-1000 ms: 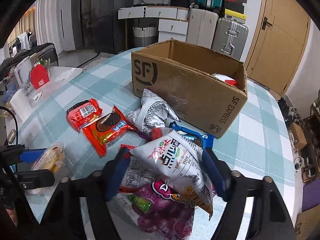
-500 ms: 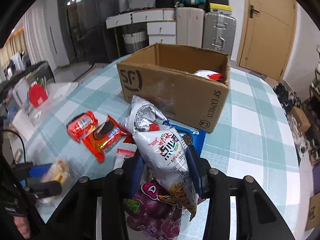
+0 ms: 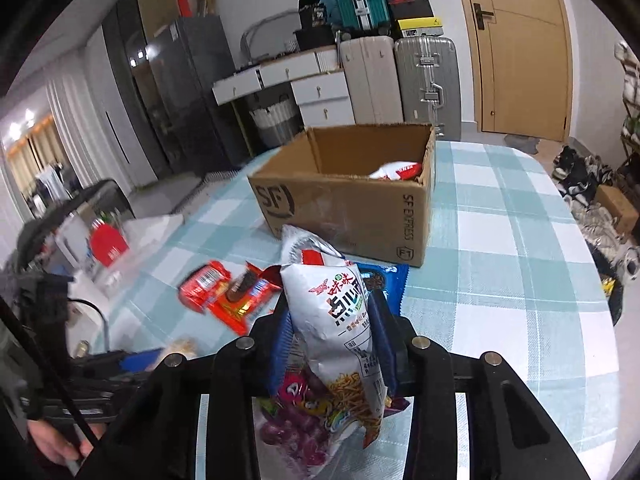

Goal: Organize snacks
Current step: 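Grasp and lift the white chip bag with the right gripper while the left holds the bread pack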

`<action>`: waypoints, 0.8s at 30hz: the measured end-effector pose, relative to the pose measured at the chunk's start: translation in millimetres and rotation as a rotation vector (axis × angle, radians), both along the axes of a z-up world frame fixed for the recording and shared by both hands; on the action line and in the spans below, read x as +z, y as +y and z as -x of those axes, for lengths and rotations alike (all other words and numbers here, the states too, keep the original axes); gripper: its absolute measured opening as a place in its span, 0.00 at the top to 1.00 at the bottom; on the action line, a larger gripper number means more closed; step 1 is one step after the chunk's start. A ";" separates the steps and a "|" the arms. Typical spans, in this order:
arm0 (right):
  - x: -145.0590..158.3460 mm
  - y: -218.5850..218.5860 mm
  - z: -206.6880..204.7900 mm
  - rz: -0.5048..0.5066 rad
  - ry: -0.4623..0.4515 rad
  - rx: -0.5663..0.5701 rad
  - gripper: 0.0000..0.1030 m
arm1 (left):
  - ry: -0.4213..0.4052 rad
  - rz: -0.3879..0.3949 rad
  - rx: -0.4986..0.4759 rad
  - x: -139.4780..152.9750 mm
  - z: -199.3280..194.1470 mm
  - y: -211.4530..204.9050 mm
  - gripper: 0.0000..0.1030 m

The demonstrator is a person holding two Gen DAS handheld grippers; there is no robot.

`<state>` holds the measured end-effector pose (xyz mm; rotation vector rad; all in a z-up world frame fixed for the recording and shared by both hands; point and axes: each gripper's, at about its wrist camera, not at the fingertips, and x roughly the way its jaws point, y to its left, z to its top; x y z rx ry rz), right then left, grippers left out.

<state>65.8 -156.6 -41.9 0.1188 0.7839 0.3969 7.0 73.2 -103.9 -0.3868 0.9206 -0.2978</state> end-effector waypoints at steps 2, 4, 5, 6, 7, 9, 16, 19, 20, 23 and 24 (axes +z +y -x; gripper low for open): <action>5.5 -4.2 3.4 -0.029 -0.003 0.004 0.65 | 0.003 -0.014 0.010 -0.9 -0.6 0.0 0.47; 7.8 -6.3 4.7 -0.046 0.015 0.013 0.65 | 0.008 -0.015 0.017 -2.1 -1.4 1.8 0.47; 9.0 -6.5 6.3 -0.046 0.014 0.015 0.65 | 0.011 -0.009 0.021 -2.8 -2.1 3.2 0.47; 10.2 -7.1 8.4 -0.047 0.010 0.019 0.66 | 0.013 -0.009 0.023 -3.1 -2.1 3.8 0.47; 10.6 -7.9 9.4 -0.053 0.011 0.024 0.66 | 0.014 -0.010 0.026 -3.5 -2.3 4.1 0.47; 11.3 -14.0 10.8 -0.086 0.014 0.014 0.66 | 0.016 -0.012 0.026 -4.1 -2.6 3.8 0.47; 23.9 -32.9 15.5 -0.173 -0.006 -0.005 0.68 | -0.007 -0.027 0.030 -0.8 -0.6 1.6 0.47; 37.1 -33.9 22.7 -0.189 -0.034 0.008 0.68 | -0.052 -0.029 0.032 9.9 3.0 1.1 0.47; 41.9 -33.6 25.5 -0.194 -0.044 0.014 0.68 | -0.069 -0.033 0.037 15.0 3.6 1.8 0.47; 55.2 -30.6 33.2 -0.205 -0.072 0.034 0.68 | -0.104 -0.029 0.060 32.2 4.1 7.7 0.47; 59.9 -29.7 35.6 -0.211 -0.079 0.043 0.68 | -0.119 -0.023 0.064 38.4 4.4 9.4 0.47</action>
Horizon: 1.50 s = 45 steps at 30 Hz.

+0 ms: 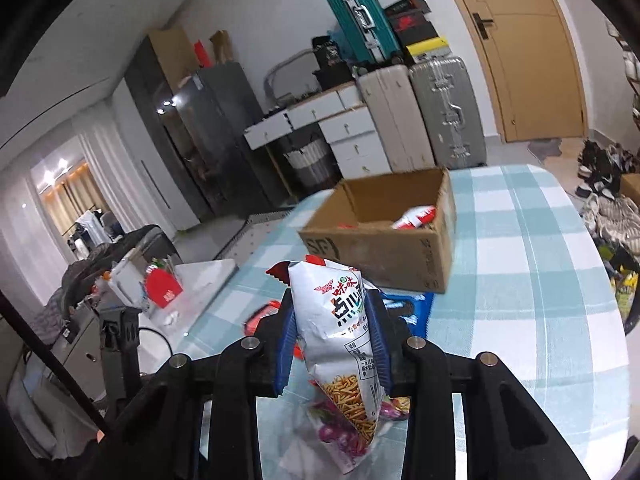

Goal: Organize snacks
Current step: 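Grasp and lift the white chip bag with the right gripper while the left holds the bread pack, then carry both packs over the box and open both grippers to drop them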

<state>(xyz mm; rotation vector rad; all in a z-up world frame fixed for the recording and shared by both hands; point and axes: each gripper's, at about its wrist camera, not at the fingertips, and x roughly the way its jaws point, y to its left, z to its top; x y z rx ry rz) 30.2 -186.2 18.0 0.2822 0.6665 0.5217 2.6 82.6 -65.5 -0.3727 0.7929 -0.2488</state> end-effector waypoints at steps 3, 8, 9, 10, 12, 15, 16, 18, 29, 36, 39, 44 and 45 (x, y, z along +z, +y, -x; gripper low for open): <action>15.8 1.9 3.5 -0.025 -0.018 0.019 0.68 | -0.029 -0.018 -0.002 19.9 -3.0 0.3 0.47; 43.2 -1.9 -2.2 -0.106 -0.019 0.029 0.68 | -0.043 0.012 -0.017 58.0 -18.4 -1.1 0.47; 51.1 -1.4 -3.9 -0.110 -0.026 0.036 0.68 | -0.055 -0.003 -0.022 68.2 -23.3 -3.9 0.47; 58.4 -0.2 -5.4 -0.107 -0.036 0.040 0.68 | -0.064 -0.014 -0.025 75.4 -27.9 -6.6 0.47; 73.5 1.8 -9.7 -0.101 -0.052 0.045 0.68 | -0.071 -0.023 -0.041 93.8 -39.9 -11.3 0.47; 95.8 4.1 -21.1 -0.114 -0.065 0.052 0.68 | -0.057 0.008 -0.070 116.6 -58.2 -15.3 0.47; 102.6 4.7 -25.6 -0.118 -0.067 0.051 0.68 | -0.058 0.014 -0.076 123.0 -62.9 -16.8 0.47; 116.2 7.3 -35.6 -0.115 -0.071 0.059 0.68 | -0.068 0.010 -0.087 138.9 -73.2 -20.9 0.47; 139.0 10.6 -118.3 -0.140 -0.033 0.015 0.68 | -0.022 -0.066 -0.075 176.2 -174.0 -42.9 0.47; 114.1 17.8 -181.4 -0.095 0.031 -0.014 0.68 | 0.055 -0.076 -0.099 151.3 -244.7 -59.2 0.47; 94.7 21.0 -206.6 -0.074 0.059 -0.025 0.68 | 0.088 -0.047 -0.111 136.2 -270.0 -64.1 0.47; 63.1 22.0 -235.8 -0.044 0.083 -0.054 0.68 | 0.134 -0.035 -0.127 110.5 -301.6 -71.4 0.47; 57.5 21.3 -242.0 -0.047 0.095 -0.055 0.68 | 0.139 -0.029 -0.129 106.2 -304.8 -72.5 0.47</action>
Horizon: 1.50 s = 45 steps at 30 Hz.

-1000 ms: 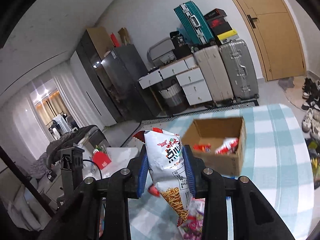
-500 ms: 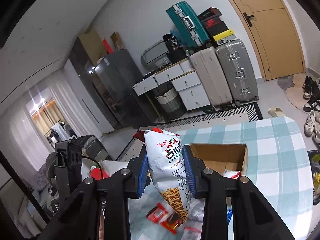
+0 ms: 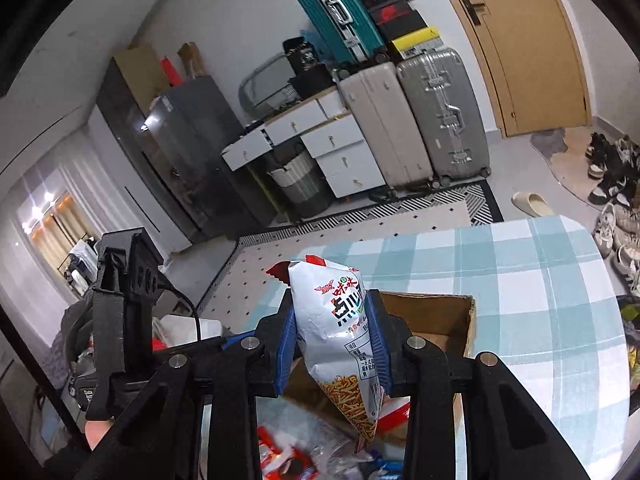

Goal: Organize snacks
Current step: 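Carry both packs over the box and open both grippers to drop them, then grasp the purple candy bag with the right gripper and lift it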

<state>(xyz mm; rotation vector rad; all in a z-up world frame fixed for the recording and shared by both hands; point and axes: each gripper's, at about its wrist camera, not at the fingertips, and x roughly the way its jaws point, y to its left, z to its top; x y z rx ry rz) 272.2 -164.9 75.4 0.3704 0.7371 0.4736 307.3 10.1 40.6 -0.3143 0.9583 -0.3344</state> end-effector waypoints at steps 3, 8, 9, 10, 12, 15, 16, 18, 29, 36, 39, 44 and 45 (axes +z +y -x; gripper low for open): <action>-14.0 -0.7 -13.7 0.011 0.018 -0.009 0.68 | 0.012 -0.031 -0.024 -13.9 -11.7 -8.2 0.46; -39.2 -4.4 -25.3 -0.012 0.069 -0.039 0.67 | 0.024 -0.132 -0.044 -34.5 -25.1 -24.6 0.46; -44.9 -5.7 -26.7 -0.027 0.084 -0.047 0.67 | 0.035 -0.146 -0.046 -38.4 -28.1 -26.1 0.46; -49.3 -6.9 -28.1 -0.044 0.096 -0.049 0.67 | 0.038 -0.159 -0.041 -40.9 -29.9 -26.3 0.46; -56.0 -4.9 -31.2 -0.040 0.112 -0.042 0.67 | 0.032 -0.155 -0.033 -42.8 -31.6 -25.3 0.46; -59.2 -0.6 -30.5 0.005 0.112 -0.063 0.67 | 0.012 -0.181 -0.028 -41.1 -29.3 -26.3 0.46; -58.3 1.5 -29.6 0.020 0.102 -0.065 0.67 | 0.007 -0.203 -0.026 -40.2 -28.5 -28.4 0.46; -59.4 4.0 -30.5 0.023 0.114 -0.058 0.67 | -0.002 -0.224 -0.016 -37.2 -25.7 -30.0 0.46; -39.3 -9.9 -10.0 0.023 0.065 -0.091 0.64 | -0.047 -0.245 0.018 -11.8 13.3 -23.4 0.26; -17.4 -27.7 30.9 0.015 0.020 -0.114 0.50 | -0.179 -0.261 0.032 15.7 67.1 -17.2 0.20; -6.6 -29.9 57.6 0.038 -0.019 -0.104 0.50 | -0.200 -0.246 0.055 27.6 92.8 -11.7 0.17; 4.8 -27.9 104.6 0.085 -0.077 -0.081 0.50 | -0.269 -0.201 0.093 42.8 143.3 2.7 0.01; 5.7 -26.4 114.6 0.100 -0.085 -0.074 0.50 | -0.278 -0.198 0.097 45.4 153.3 5.2 0.01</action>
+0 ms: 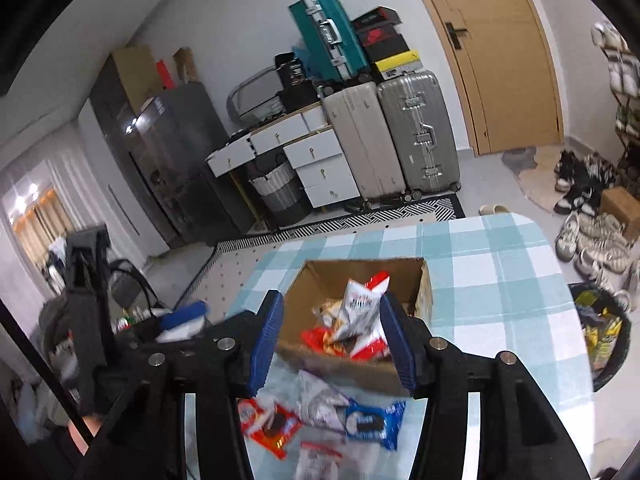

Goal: Organize snacks
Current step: 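Grasp the purple candy bag with the right gripper and lift it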

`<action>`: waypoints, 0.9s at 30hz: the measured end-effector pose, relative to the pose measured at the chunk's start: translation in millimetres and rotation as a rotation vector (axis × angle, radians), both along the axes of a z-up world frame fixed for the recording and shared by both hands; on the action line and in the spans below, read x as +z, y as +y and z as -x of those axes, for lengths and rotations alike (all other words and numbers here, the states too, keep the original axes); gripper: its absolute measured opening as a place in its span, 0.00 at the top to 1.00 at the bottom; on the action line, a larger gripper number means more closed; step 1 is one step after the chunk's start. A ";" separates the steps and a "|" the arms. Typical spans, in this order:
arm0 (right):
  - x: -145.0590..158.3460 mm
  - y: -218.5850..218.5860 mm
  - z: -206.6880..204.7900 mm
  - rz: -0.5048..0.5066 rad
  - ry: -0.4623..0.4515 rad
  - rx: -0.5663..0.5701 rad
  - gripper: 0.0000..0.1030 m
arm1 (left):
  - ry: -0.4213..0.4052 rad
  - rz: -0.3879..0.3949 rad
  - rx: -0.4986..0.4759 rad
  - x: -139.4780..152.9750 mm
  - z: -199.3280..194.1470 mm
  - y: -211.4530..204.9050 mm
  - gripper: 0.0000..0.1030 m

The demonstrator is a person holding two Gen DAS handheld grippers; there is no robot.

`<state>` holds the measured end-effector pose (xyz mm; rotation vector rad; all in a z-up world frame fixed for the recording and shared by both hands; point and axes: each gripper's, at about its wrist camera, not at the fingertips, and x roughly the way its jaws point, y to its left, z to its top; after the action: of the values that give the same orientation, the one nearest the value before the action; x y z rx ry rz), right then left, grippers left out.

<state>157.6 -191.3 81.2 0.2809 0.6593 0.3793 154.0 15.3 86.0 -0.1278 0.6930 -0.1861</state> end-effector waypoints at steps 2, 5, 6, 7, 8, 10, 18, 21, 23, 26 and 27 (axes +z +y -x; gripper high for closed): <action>0.9 2.6 22.4 0.020 -0.025 0.017 0.50 | -0.006 0.010 0.005 3.9 18.4 6.7 0.01; -2.2 5.1 52.7 0.012 -0.039 0.058 0.49 | -0.038 0.027 0.031 9.6 48.1 18.3 0.01; -4.5 6.1 59.4 0.005 -0.035 0.067 0.47 | -0.050 0.032 0.039 10.9 59.7 22.5 0.01; -6.6 6.1 69.5 -0.001 -0.033 0.069 0.44 | -0.060 0.040 0.043 11.4 70.6 26.4 0.01; -8.3 6.0 80.2 0.000 -0.039 0.062 0.37 | -0.067 0.048 0.044 11.0 76.0 30.4 0.01; -11.6 7.3 98.4 0.019 -0.063 0.052 0.26 | -0.078 0.065 0.044 9.3 95.8 37.5 0.01; -42.3 24.2 154.2 0.100 -0.091 0.106 0.17 | -0.086 0.096 0.036 -18.1 158.1 54.7 0.01; -59.0 25.5 166.8 0.092 -0.073 0.099 0.16 | -0.107 0.086 0.033 -32.5 173.3 55.0 0.01; -70.0 25.4 172.1 0.084 -0.061 0.090 0.16 | -0.117 0.077 0.033 -42.6 186.4 54.6 0.01; -88.3 24.8 178.4 0.045 -0.008 0.099 0.16 | -0.108 0.055 0.024 -58.5 194.3 50.1 0.01; -92.8 25.9 179.2 0.046 0.004 0.104 0.16 | -0.108 0.048 0.021 -63.8 196.8 48.9 0.01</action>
<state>-21.6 -165.4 -11.6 0.2042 0.6869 0.4626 -42.7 64.1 22.2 -0.1698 0.5800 -0.1883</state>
